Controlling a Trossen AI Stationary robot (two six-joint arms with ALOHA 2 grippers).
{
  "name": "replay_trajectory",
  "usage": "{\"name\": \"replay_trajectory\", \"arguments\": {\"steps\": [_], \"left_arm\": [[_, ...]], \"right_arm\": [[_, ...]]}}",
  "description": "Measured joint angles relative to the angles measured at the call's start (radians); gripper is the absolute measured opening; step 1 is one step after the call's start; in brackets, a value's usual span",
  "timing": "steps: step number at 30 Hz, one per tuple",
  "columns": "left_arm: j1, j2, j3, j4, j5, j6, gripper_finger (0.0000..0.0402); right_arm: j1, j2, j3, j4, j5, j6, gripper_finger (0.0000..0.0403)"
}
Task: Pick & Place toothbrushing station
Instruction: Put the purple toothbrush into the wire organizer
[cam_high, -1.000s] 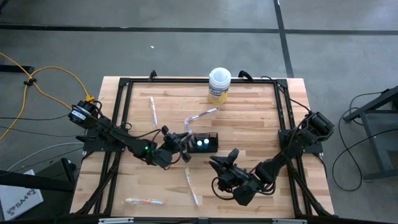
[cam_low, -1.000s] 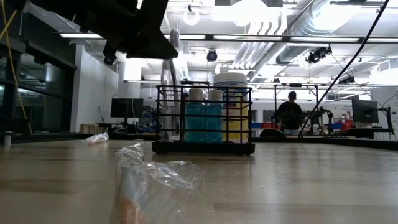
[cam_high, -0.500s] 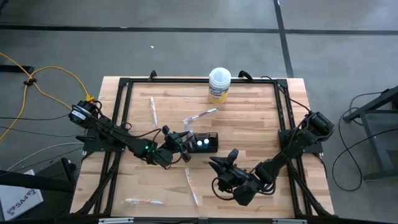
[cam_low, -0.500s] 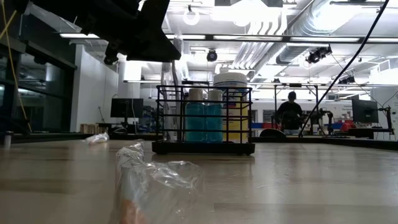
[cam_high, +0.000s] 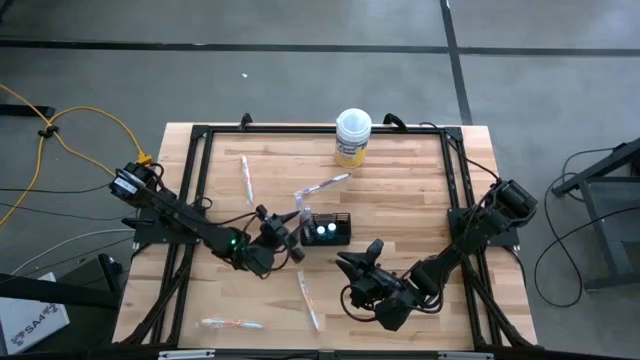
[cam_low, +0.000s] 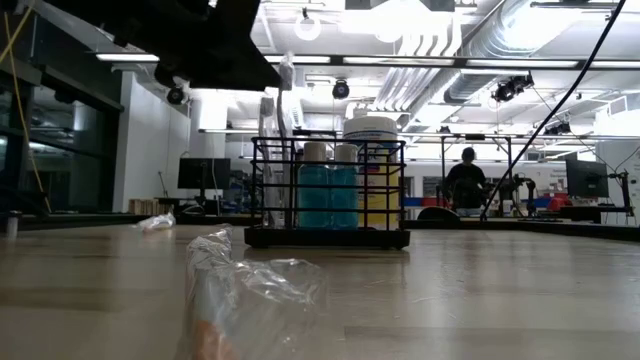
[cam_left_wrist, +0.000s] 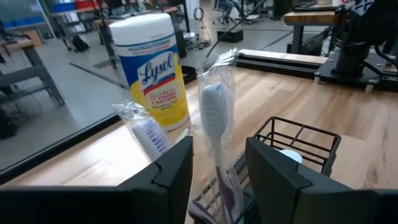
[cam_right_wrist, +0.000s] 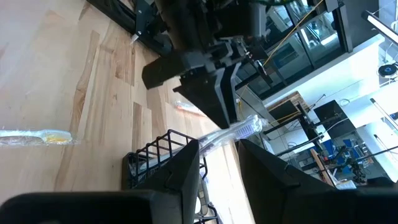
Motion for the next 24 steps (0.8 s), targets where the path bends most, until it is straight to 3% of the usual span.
{"name": "replay_trajectory", "arguments": {"steps": [13,24], "left_arm": [[-0.076,-0.006,0.000,0.033,0.005,0.032,0.0143],[-0.123,-0.032,0.000,0.065,0.306,-0.062,0.0143]], "right_arm": [[0.000,0.000,0.000,0.000,0.000,0.007,0.0105],[0.000,0.000,0.000,0.000,-0.032,0.022,0.0105]]}}
